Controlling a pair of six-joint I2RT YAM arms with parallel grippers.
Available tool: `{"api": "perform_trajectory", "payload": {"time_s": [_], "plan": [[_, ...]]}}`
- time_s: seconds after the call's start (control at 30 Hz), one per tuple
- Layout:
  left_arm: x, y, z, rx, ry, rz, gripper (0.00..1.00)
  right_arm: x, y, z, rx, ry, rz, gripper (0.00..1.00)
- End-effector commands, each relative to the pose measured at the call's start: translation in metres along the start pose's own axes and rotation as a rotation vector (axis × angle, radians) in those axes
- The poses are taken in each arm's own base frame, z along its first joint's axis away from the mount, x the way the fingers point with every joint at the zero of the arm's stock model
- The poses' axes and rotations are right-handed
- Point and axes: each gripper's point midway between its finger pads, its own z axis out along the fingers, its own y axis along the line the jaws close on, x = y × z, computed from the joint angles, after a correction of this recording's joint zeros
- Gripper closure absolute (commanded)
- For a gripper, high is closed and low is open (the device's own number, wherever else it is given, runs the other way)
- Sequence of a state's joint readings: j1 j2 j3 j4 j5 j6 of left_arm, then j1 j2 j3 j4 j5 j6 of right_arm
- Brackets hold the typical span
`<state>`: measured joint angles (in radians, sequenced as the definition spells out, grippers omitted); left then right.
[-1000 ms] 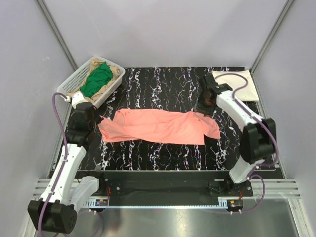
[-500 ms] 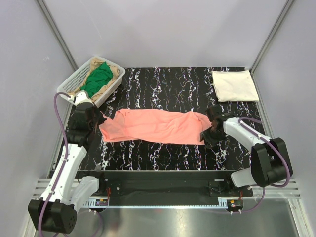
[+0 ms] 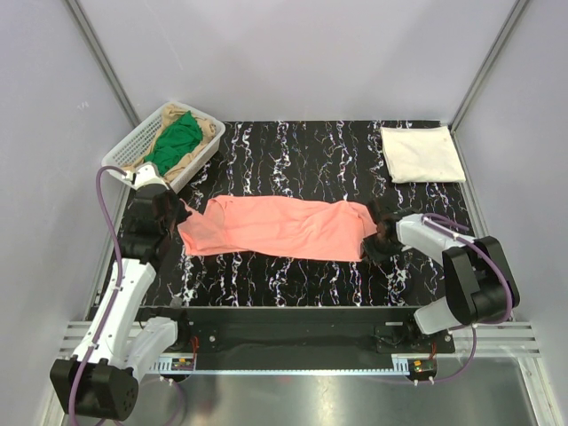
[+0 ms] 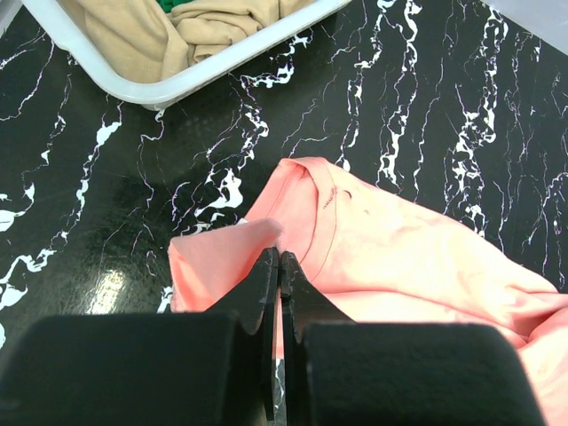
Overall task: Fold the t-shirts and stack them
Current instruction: Flatten the tshirt out
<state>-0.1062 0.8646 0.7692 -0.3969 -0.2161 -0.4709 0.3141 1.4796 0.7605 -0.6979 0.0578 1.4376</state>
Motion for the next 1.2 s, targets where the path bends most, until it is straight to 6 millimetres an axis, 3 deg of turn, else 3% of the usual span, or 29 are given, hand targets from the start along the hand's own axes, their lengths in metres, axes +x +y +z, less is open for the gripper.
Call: {"api": "perform_trajectory", "payload": {"time_s": [0.0, 0.03, 0.13, 0.17, 0.23, 0.27, 0.3, 0.33, 0.37, 0.4, 0.5, 0.53, 0.57, 0.63, 0.67, 0.77, 0.9, 0.97, 1.0, 1.03, 1.1, 1.13, 1.17], "plan": [[-0.016, -0.009, -0.003, 0.037, -0.064, -0.023, 1.0, -0.024, -0.002, 0.015, 0.005, -0.142, 0.05, 0.84], [-0.016, -0.009, -0.004, 0.037, -0.064, -0.027, 1.0, -0.028, -0.001, 0.014, -0.002, -0.163, 0.045, 1.0], [-0.034, -0.01, -0.012, 0.028, -0.119, -0.06, 1.0, -0.048, 0.011, -0.012, -0.06, -0.266, -0.03, 1.0], [-0.043, -0.012, -0.016, 0.029, -0.145, -0.078, 1.0, -0.055, 0.02, -0.035, -0.123, -0.3, -0.079, 1.0], [-0.083, -0.025, -0.035, 0.062, -0.235, -0.143, 1.0, -0.068, 0.052, -0.088, -0.27, -0.376, -0.141, 1.0], [-0.097, -0.028, -0.042, 0.063, -0.26, -0.166, 1.0, -0.075, 0.063, -0.126, -0.378, -0.42, -0.167, 1.0], [-0.13, -0.04, -0.058, 0.091, -0.316, -0.197, 1.0, -0.083, 0.077, -0.169, -0.465, -0.483, -0.212, 1.0], [-0.144, -0.047, -0.067, 0.11, -0.333, -0.228, 1.0, -0.088, 0.08, -0.196, -0.521, -0.52, -0.223, 1.0], [-0.171, -0.057, -0.087, 0.139, -0.365, -0.253, 1.0, -0.094, 0.078, -0.231, -0.589, -0.571, -0.242, 1.0], [-0.183, -0.062, -0.098, 0.158, -0.381, -0.274, 1.0, -0.103, 0.075, -0.275, -0.639, -0.622, -0.214, 1.0], [-0.223, -0.079, -0.155, 0.268, -0.454, -0.335, 1.0, -0.113, 0.05, -0.355, -0.75, -0.703, -0.182, 1.0], [-0.227, -0.084, -0.169, 0.306, -0.459, -0.353, 1.0, -0.113, 0.039, -0.374, -0.798, -0.716, -0.175, 1.0], [-0.237, -0.084, -0.197, 0.348, -0.494, -0.365, 1.0, -0.111, 0.03, -0.387, -0.824, -0.721, -0.183, 1.0], [-0.235, -0.089, -0.223, 0.418, -0.487, -0.379, 1.0, -0.101, 0.007, -0.418, -0.931, -0.697, -0.189, 1.0], [-0.234, -0.087, -0.247, 0.464, -0.513, -0.39, 1.0, -0.091, 0.001, -0.426, -0.984, -0.658, -0.21, 1.0], [-0.218, -0.085, -0.281, 0.545, -0.495, -0.399, 1.0, -0.076, -0.03, -0.45, -1.121, -0.609, -0.198, 1.0], [-0.204, -0.067, -0.297, 0.513, -0.502, -0.385, 1.0, -0.073, -0.062, -0.475, -1.221, -0.615, -0.166, 1.0], [-0.213, -0.058, -0.298, 0.454, -0.541, -0.379, 1.0, -0.085, -0.059, -0.483, -1.189, -0.695, -0.173, 1.0], [-0.218, -0.057, -0.295, 0.433, -0.55, -0.372, 1.0, -0.089, -0.052, -0.483, -1.165, -0.716, -0.178, 1.0], [-0.224, -0.056, -0.292, 0.41, -0.563, -0.376, 1.0, -0.094, -0.032, -0.477, -1.105, -0.737, -0.207, 1.0], [-0.234, -0.07, -0.262, 0.375, -0.518, -0.33, 1.0, -0.1, -0.001, -0.482, -1.104, -0.769, -0.217, 1.0], [-0.237, -0.082, -0.232, 0.348, -0.462, -0.302, 1.0, -0.102, 0.032, -0.468, -1.043, -0.77, -0.262, 1.0], [-0.235, -0.088, -0.215, 0.338, -0.428, -0.287, 1.0, -0.104, 0.054, -0.475, -1.056, -0.78, -0.27, 1.0]]}}
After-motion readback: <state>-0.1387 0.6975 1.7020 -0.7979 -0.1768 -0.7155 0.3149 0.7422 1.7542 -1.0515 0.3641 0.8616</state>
